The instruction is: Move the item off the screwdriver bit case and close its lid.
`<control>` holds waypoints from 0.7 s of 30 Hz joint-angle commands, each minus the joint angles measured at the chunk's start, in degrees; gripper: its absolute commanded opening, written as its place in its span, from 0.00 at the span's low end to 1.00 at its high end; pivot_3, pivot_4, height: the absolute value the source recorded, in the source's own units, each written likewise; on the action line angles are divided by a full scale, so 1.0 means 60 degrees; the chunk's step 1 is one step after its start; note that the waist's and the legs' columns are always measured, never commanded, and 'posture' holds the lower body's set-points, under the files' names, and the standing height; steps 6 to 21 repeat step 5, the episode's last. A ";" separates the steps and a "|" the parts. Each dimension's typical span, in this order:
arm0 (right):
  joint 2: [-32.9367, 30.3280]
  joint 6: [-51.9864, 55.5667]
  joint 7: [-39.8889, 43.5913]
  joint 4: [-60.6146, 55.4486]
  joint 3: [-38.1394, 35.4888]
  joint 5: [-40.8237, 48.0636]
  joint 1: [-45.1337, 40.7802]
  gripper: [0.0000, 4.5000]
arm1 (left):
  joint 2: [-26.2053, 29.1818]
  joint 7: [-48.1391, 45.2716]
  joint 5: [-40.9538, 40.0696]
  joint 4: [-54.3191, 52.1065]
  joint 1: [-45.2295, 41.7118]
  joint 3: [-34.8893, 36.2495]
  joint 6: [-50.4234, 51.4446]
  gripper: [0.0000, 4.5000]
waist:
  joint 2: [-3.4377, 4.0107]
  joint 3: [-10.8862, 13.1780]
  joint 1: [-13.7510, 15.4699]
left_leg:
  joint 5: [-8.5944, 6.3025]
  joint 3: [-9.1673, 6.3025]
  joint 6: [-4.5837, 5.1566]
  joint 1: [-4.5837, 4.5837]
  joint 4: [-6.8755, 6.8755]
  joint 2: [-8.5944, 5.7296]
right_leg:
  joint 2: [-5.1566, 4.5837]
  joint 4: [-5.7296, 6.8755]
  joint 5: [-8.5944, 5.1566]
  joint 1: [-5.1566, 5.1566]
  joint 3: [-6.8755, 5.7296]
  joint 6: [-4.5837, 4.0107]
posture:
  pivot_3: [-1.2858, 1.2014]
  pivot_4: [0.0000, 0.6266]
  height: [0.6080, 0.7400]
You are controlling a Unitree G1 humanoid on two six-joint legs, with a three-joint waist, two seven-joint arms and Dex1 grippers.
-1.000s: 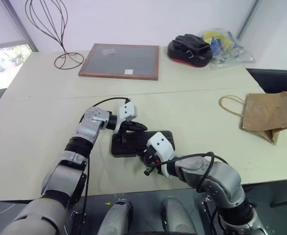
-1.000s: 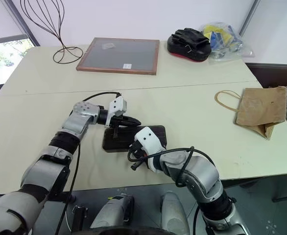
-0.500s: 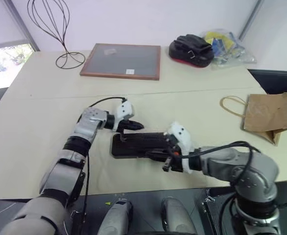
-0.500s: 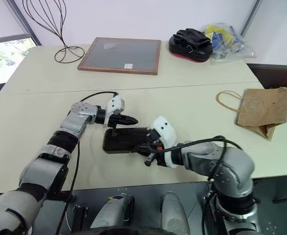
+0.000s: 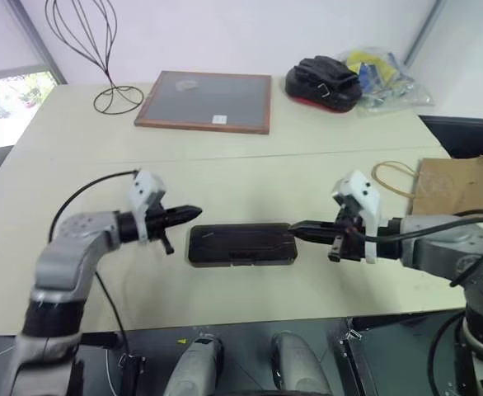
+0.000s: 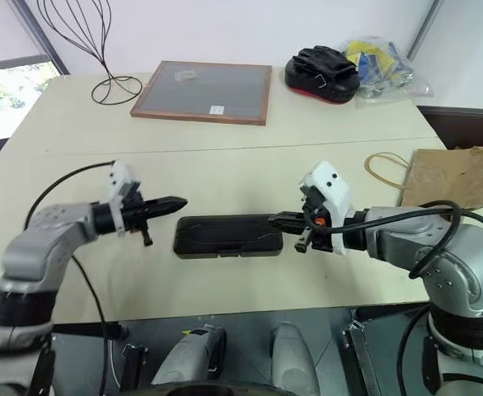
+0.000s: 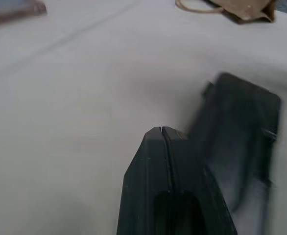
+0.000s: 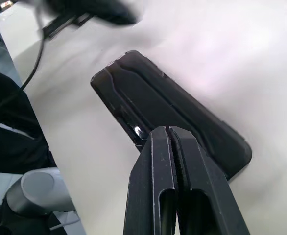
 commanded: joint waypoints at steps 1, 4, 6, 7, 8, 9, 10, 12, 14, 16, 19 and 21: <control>-0.0440 -0.0823 0.0395 0.0208 0.0038 -0.0303 0.0022 0.02 | 0.0208 0.0655 -0.0914 -0.1621 0.0556 0.0735 0.0850 0.00 | -0.0004 0.0003 0.0048 | -0.0001 -0.0001 -0.0001 0.0000 0.0003 0.0000 | 0.0000 -0.0011 -0.0002 0.0006 -0.0002 -0.0001 | 0.52 0.24 0.95; -0.0671 -0.1287 0.0641 0.0609 0.0148 -0.0481 0.0014 0.02 | 0.0220 0.1172 -0.1515 -0.2513 0.1294 0.1250 0.1344 0.00 | -0.0005 0.0003 0.0104 | -0.0001 0.0003 -0.0002 0.0002 0.0004 -0.0001 | -0.0002 -0.0039 -0.0020 0.0024 -0.0005 -0.0028 | 0.52 0.24 0.95; -0.0749 -0.1437 0.0738 0.0740 0.0184 -0.0545 0.0017 0.02 | 0.0207 0.1353 -0.1658 -0.2674 0.1397 0.1316 0.1451 0.00 | -0.0005 0.0003 0.0104 | -0.0002 0.0006 -0.0001 0.0002 0.0001 -0.0001 | -0.0004 -0.0045 -0.0019 0.0025 -0.0004 -0.0027 | 0.52 0.24 0.95; -0.0749 -0.1437 0.0738 0.0740 0.0184 -0.0545 0.0017 0.02 | 0.0207 0.1353 -0.1658 -0.2674 0.1397 0.1316 0.1451 0.00 | -0.0005 0.0003 0.0104 | -0.0002 0.0006 -0.0001 0.0002 0.0001 -0.0001 | -0.0004 -0.0045 -0.0019 0.0025 -0.0004 -0.0027 | 0.52 0.24 0.95; -0.0749 -0.1437 0.0738 0.0740 0.0184 -0.0545 0.0017 0.02 | 0.0207 0.1353 -0.1658 -0.2674 0.1397 0.1316 0.1451 0.00 | -0.0005 0.0003 0.0104 | -0.0002 0.0006 -0.0001 0.0002 0.0001 -0.0001 | -0.0004 -0.0045 -0.0019 0.0025 -0.0004 -0.0027 | 0.52 0.24 0.95; -0.0749 -0.1437 0.0738 0.0740 0.0184 -0.0545 0.0017 0.02 | 0.0207 0.1353 -0.1658 -0.2674 0.1397 0.1316 0.1451 0.00 | -0.0005 0.0003 0.0104 | -0.0002 0.0006 -0.0001 0.0002 0.0001 -0.0001 | -0.0004 -0.0045 -0.0019 0.0025 -0.0004 -0.0027 | 0.52 0.24 0.95; -0.0749 -0.1437 0.0738 0.0740 0.0184 -0.0545 0.0017 0.02 | 0.0207 0.1353 -0.1658 -0.2674 0.1397 0.1316 0.1451 0.00 | -0.0005 0.0003 0.0104 | -0.0002 0.0006 -0.0001 0.0002 0.0001 -0.0001 | -0.0004 -0.0045 -0.0019 0.0025 -0.0004 -0.0027 | 0.52 0.24 0.95; -0.0749 -0.1437 0.0738 0.0740 0.0184 -0.0545 0.0017 0.02 | 0.0207 0.1353 -0.1658 -0.2674 0.1397 0.1316 0.1451 0.00 | -0.0005 0.0003 0.0104 | -0.0002 0.0006 -0.0001 0.0002 0.0001 -0.0001 | -0.0004 -0.0045 -0.0019 0.0025 -0.0004 -0.0027 | 0.52 0.24 0.95; -0.0749 -0.1437 0.0738 0.0740 0.0184 -0.0545 0.0017 0.02 | 0.0207 0.1353 -0.1658 -0.2674 0.1397 0.1316 0.1451 0.00 | -0.0005 0.0003 0.0104 | -0.0002 0.0006 -0.0001 0.0002 0.0001 -0.0001 | -0.0004 -0.0045 -0.0019 0.0025 -0.0004 -0.0027 | 0.52 0.24 0.95; -0.0749 -0.1437 0.0738 0.0740 0.0184 -0.0545 0.0017 0.02 | 0.0207 0.1353 -0.1658 -0.2674 0.1397 0.1316 0.1451 0.00 | -0.0005 0.0003 0.0104 | -0.0002 0.0006 -0.0001 0.0002 0.0001 -0.0001 | -0.0004 -0.0045 -0.0019 0.0025 -0.0004 -0.0027 | 0.52 0.24 0.95; -0.0749 -0.1437 0.0738 0.0740 0.0184 -0.0545 0.0017 0.02 | 0.0207 0.1353 -0.1658 -0.2674 0.1397 0.1316 0.1451 0.00 | -0.0005 0.0003 0.0104 | -0.0002 0.0006 -0.0001 0.0002 0.0001 -0.0001 | -0.0004 -0.0045 -0.0019 0.0025 -0.0004 -0.0027 | 0.52 0.24 0.95; -0.0749 -0.1437 0.0738 0.0740 0.0184 -0.0545 0.0017 0.02 | 0.0207 0.1353 -0.1658 -0.2674 0.1397 0.1316 0.1451 0.00 | -0.0005 0.0003 0.0104 | -0.0002 0.0006 -0.0001 0.0002 0.0001 -0.0001 | -0.0004 -0.0045 -0.0019 0.0025 -0.0004 -0.0027 | 0.52 0.24 0.95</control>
